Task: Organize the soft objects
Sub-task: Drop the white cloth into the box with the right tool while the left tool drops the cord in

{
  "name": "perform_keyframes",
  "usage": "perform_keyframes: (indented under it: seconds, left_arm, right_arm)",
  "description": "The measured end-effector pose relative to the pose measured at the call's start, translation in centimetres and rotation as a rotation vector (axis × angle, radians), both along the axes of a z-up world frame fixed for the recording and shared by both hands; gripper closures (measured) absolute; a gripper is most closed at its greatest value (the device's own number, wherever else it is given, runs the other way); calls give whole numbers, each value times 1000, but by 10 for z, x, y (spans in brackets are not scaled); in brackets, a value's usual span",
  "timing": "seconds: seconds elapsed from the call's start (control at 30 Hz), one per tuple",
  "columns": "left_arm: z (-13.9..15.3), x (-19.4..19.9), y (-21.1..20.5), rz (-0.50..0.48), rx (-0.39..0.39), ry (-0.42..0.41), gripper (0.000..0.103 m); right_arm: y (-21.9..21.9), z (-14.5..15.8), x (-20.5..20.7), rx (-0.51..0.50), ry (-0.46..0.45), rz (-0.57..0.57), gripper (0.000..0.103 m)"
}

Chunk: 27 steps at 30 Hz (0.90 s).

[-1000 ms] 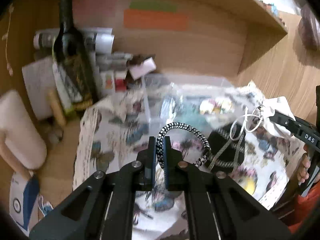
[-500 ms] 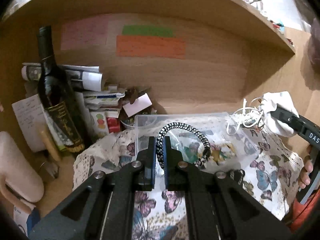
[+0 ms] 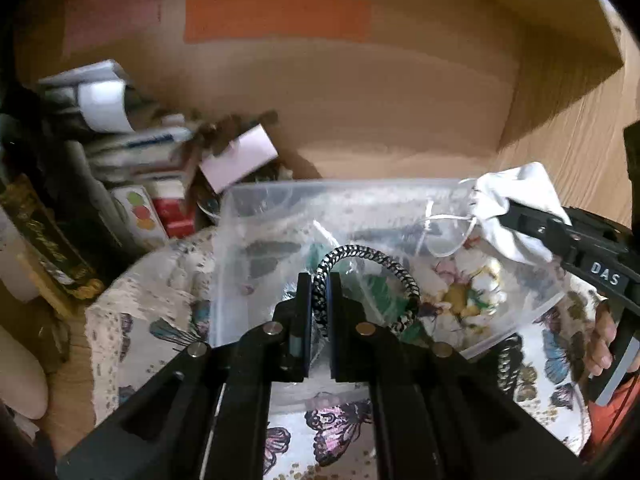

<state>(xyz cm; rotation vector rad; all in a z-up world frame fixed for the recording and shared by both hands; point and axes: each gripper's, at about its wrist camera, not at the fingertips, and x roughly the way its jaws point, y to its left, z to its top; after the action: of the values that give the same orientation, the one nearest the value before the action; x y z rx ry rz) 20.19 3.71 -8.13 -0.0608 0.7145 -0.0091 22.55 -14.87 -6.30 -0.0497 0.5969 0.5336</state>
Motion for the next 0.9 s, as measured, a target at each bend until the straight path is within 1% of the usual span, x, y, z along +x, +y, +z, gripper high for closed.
perform_keyframes:
  seconds: [0.07,0.17,0.23,0.3,0.33,0.37,0.4,0.43,0.47,0.5,0.53,0.6,0.63,0.7,0.73,0.77,0.8,0.83,0.87,0.9]
  left_arm:
    - [-7,4,-2,-7,8,16,97]
    - [-11,6,-4,-15,22,26,97]
    - [-10,5,-4,-24,17,35,97]
    - [-8,3,-5,-34,10,39,96]
    - [-6,2,-5,-39,9,39,95]
    - [-4,0,-6,-41,9,37,93]
    - [-1,-4,-6,-43,8,33,89]
    - [2,-7,-7,-45,7,28,87]
    - [4,-10,-7,-46,7,22,82]
    - [7,-14,-8,-46,6,15,76]
    - [11,-18,-7,-48,4,3,73]
    - [17,-24,-7,-49,4,-18,63]
    - [21,-29,-8,-51,5,-32,61]
    - [27,-39,-8,-52,5,-53,50]
    - [29,-45,-9,-54,4,-61,47]
    - [31,-49,-9,-56,1,-66,41]
    - [32,-54,-10,-58,-2,-70,34]
    - [33,-60,-11,-58,-1,-72,31]
    - [33,-64,-13,-56,0,-74,24]
    - [33,-68,-14,-55,1,-78,20]
  right_arm:
    - [4,-9,7,-18,31,4,80]
    - [12,-19,11,-62,52,6,80]
    - [17,-21,9,-90,40,7,78]
    - [20,-21,6,-111,33,4,74]
    - [21,-20,4,-117,33,6,69]
    - [21,-20,3,-117,37,8,67]
    - [20,-18,2,-114,38,10,63]
    - [19,-16,0,-112,37,10,57]
    - [18,-14,-3,-109,36,10,52]
    - [16,-12,-5,-101,38,15,44]
    - [15,-9,-8,-86,38,20,39]
    - [9,-6,-15,-65,32,10,34]
    - [6,-5,-18,-58,28,6,33]
    - [-1,0,-29,-41,16,-6,32]
    - [-3,2,-32,-36,11,-9,31]
    - [-6,4,-38,-28,0,-11,30]
    - [-10,7,-45,-19,-13,-15,26]
    - [-11,9,-49,-15,-21,-18,22]
    - [-15,12,-57,-9,-40,-20,21]
    - [-15,14,-62,-8,-51,-19,21]
